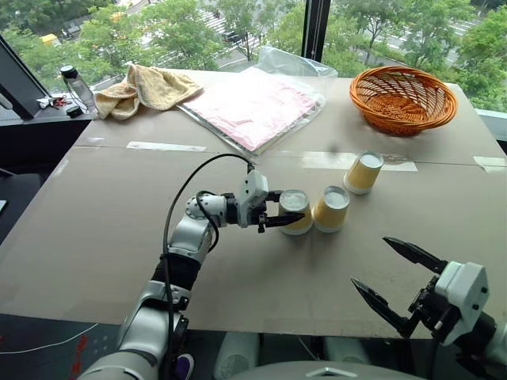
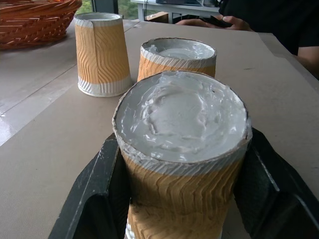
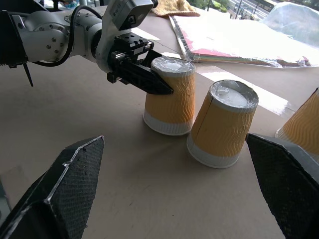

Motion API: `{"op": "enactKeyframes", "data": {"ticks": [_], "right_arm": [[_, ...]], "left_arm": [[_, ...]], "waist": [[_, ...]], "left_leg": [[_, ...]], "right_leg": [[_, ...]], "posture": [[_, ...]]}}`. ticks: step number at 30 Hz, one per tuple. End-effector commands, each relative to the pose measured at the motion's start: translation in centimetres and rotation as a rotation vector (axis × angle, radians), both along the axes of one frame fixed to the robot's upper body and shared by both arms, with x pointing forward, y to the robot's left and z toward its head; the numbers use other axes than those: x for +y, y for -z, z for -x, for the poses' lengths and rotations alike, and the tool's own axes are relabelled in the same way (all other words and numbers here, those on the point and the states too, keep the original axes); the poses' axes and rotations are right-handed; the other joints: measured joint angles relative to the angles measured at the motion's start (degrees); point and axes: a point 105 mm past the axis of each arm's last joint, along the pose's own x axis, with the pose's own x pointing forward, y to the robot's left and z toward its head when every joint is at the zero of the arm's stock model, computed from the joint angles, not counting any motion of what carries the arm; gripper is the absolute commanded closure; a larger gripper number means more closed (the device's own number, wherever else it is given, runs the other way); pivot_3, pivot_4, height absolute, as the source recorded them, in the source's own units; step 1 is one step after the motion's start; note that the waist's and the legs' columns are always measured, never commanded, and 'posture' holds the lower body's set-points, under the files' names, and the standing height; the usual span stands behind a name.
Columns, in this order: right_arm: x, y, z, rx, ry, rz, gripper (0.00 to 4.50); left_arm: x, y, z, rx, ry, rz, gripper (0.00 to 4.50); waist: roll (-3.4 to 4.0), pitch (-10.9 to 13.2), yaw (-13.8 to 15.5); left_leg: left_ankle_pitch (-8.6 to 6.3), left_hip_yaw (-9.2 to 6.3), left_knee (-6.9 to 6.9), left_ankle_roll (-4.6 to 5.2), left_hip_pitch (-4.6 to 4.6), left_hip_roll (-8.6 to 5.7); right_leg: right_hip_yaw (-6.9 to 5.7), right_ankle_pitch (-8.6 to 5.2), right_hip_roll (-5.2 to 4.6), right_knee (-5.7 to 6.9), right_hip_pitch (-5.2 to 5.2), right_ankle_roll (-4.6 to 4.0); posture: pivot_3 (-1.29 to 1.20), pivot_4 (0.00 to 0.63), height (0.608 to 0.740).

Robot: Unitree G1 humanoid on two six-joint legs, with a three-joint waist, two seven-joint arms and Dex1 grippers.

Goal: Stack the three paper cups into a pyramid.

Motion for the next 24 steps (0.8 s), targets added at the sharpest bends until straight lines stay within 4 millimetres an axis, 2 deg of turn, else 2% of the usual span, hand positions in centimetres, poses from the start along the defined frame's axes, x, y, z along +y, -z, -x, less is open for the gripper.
{"op": "enactKeyframes", "data": {"ticks": [1, 2, 3, 9, 13, 16, 19, 20, 24], "right_arm": [[0.4, -1.4, 0.1, -0.063, -0.013, -0.001, 0.0], [0.4, -1.4, 0.0, -0.068, -0.01, -0.005, 0.0], [0.3, -1.6, -0.3, -0.074, 0.003, -0.015, 0.0], [-0.3, -2.4, -3.0, -0.092, 0.092, -0.069, 0.0], [-2.0, -2.3, -8.3, -0.089, 0.2, -0.011, 0.0], [-3.0, -2.3, -11.8, -0.071, 0.256, 0.001, 0.0], [-3.4, -2.6, -15.0, -0.055, 0.278, 0.008, 0.0], [-3.6, -2.8, -16.0, -0.051, 0.294, -0.003, 0.0], [-3.6, -3.2, -18.4, -0.002, 0.31, -0.059, 0.0]], "left_arm": [[-1.2, -2.2, 0.3, -0.028, 0.032, 0.045, 0.58], [-1.3, -2.8, 0.5, -0.029, 0.034, 0.063, 0.11], [-1.3, -3.6, 0.4, -0.029, 0.019, 0.087, 0.04], [0.8, -6.7, 1.4, 0.004, -0.039, 0.191, 0.04], [2.8, -8.3, 3.2, 0.034, -0.037, 0.252, 0.04], [4.2, -7.8, 4.0, 0.025, -0.09, 0.229, 0.04], [6.6, -6.3, 5.3, -0.016, -0.121, 0.225, 0.04], [7.5, -5.8, 5.9, 0.018, -0.12, 0.21, 0.04], [9.7, -5.3, 6.8, 0.08, -0.149, 0.224, 0.04]], "waist": [[-0.01, 0.0, -0.1], [-0.03, 0.0, -0.1], [-0.03, 0.0, -0.1], [-0.01, 0.1, -1.2], [-0.05, 0.1, -1.8], [0.0, 0.1, -1.6], [0.12, 0.2, -1.6], [0.11, 0.2, -1.6], [0.18, 0.4, -1.3]], "left_leg": [[0.0, 0.0, 0.0, 0.0, 0.0, 0.0], [0.0, 0.0, 0.0, 0.0, -0.01, 0.0], [0.0, -0.01, 0.0, 0.0, -0.03, 0.0], [0.0, -0.02, -0.02, 0.0, 0.0, 0.03], [0.0, 0.0, -0.02, 0.0, 0.02, 0.04], [0.0, -0.01, -0.02, 0.0, 0.03, 0.01], [0.0, 0.01, -0.11, 0.0, 0.04, 0.0], [0.0, 0.05, -0.16, 0.0, 0.02, 0.0], [0.0, 0.01, -0.3, 0.01, -0.06, 0.01]], "right_leg": [[0.0, 0.0, 0.0, 0.0, 0.0, 0.0], [0.0, 0.0, 0.0, 0.0, -0.01, 0.0], [0.0, 0.0, 0.0, 0.0, -0.02, 0.0], [0.0, 0.01, 0.01, 0.0, -0.02, -0.02], [0.02, 0.11, 0.01, 0.0, -0.02, -0.18], [0.03, 0.12, 0.01, 0.0, -0.02, -0.2], [0.05, 0.12, 0.01, -0.02, -0.05, -0.2], [0.08, 0.11, 0.01, -0.03, -0.09, -0.2], [0.05, 0.14, 0.02, -0.02, -0.23, -0.18]], "posture": [[0.0, 0.15, 0.74], [0.0, 0.15, 0.74], [0.0, 0.15, 0.74], [0.0, 0.15, 0.74], [0.0, 0.15, 0.74], [0.0, 0.15, 0.74], [0.0, 0.15, 0.74], [0.0, 0.15, 0.74], [0.0, 0.15, 0.74]]}}
